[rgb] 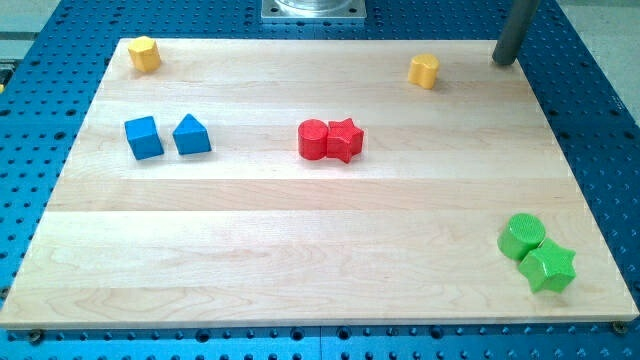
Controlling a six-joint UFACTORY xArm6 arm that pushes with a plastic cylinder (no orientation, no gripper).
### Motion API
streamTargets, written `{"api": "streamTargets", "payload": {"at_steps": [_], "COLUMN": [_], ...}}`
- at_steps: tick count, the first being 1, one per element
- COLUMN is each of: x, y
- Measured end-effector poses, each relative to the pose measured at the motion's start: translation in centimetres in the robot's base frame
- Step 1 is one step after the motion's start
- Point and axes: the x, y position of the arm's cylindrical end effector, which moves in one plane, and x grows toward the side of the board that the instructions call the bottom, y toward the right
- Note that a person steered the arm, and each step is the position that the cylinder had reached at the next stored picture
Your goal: Push the heart towards the hexagon
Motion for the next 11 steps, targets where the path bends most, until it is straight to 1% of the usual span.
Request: {"api": "streamTargets", "payload": {"at_steps": [1, 2, 3, 4, 5, 8, 9, 10, 11], "x": [0.7, 4.0, 4.4, 3.6, 3.6, 1.8, 1.3, 1.1, 1.1], "y": [0.0, -2.6, -7.8, -11.3, -17.8, -31.4, -34.1, -34.5, -38.7]}}
